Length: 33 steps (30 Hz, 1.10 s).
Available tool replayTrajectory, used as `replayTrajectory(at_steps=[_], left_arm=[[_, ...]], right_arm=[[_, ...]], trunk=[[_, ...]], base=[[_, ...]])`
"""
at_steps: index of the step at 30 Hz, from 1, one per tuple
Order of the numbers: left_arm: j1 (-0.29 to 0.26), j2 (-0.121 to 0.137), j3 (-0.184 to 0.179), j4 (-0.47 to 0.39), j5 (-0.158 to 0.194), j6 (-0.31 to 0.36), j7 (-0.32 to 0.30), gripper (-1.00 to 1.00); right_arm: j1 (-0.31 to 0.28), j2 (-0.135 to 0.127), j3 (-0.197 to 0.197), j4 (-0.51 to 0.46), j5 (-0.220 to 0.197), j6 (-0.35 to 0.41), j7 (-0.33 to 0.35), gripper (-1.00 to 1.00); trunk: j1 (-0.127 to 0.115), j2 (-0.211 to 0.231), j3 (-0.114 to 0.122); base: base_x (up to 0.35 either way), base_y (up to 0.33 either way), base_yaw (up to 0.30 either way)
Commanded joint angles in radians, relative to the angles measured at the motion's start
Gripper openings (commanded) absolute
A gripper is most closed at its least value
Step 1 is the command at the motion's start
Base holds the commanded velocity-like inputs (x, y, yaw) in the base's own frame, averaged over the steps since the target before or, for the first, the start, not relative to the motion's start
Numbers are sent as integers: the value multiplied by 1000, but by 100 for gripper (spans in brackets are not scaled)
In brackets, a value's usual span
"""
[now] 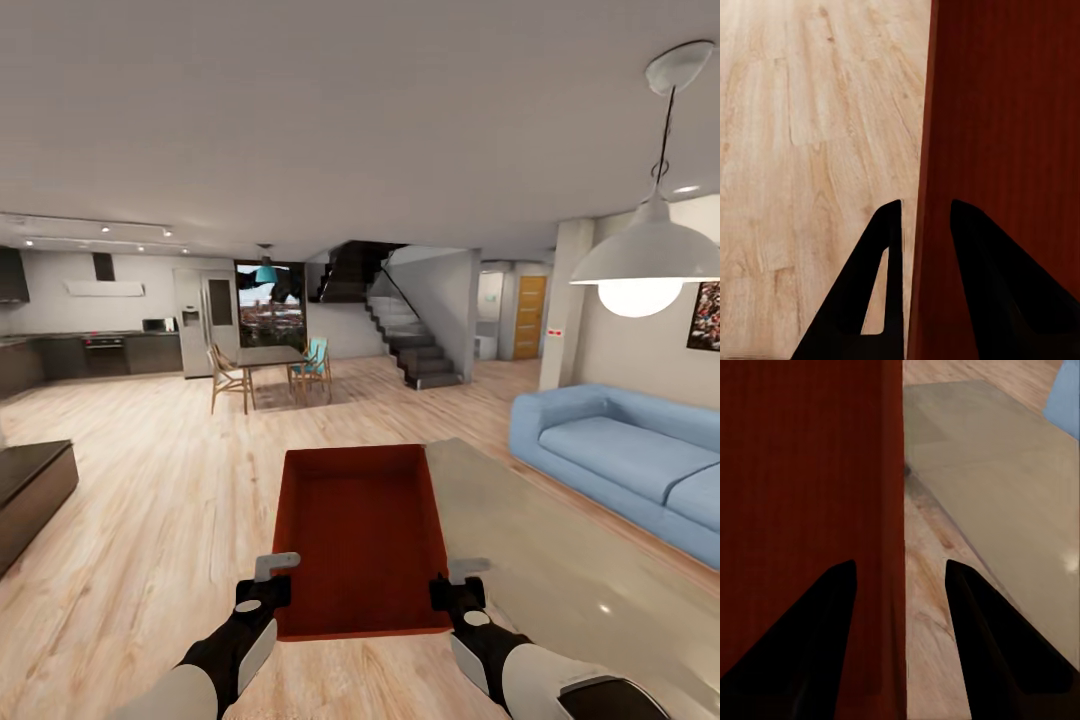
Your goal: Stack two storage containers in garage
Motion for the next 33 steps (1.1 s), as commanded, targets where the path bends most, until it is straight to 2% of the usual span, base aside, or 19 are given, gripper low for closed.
replayTrajectory(at_steps=[1,27,33], left_arm=[[1,49,4,2,9,-1,13,-100],[1,49,5,0,9,-1,13,-100],[1,50,5,1,9,-2,13,-100]], right_arm=[[-1,1,-73,-43,27,-89,5,-100],[-1,0,-73,-43,27,-89,5,-100],[-1,1,-73,-43,27,-89,5,-100]], trunk=[[0,0,0],[0,0,0],[0,0,0]], base=[[0,0,300],[2,0,300],[225,0,129]])
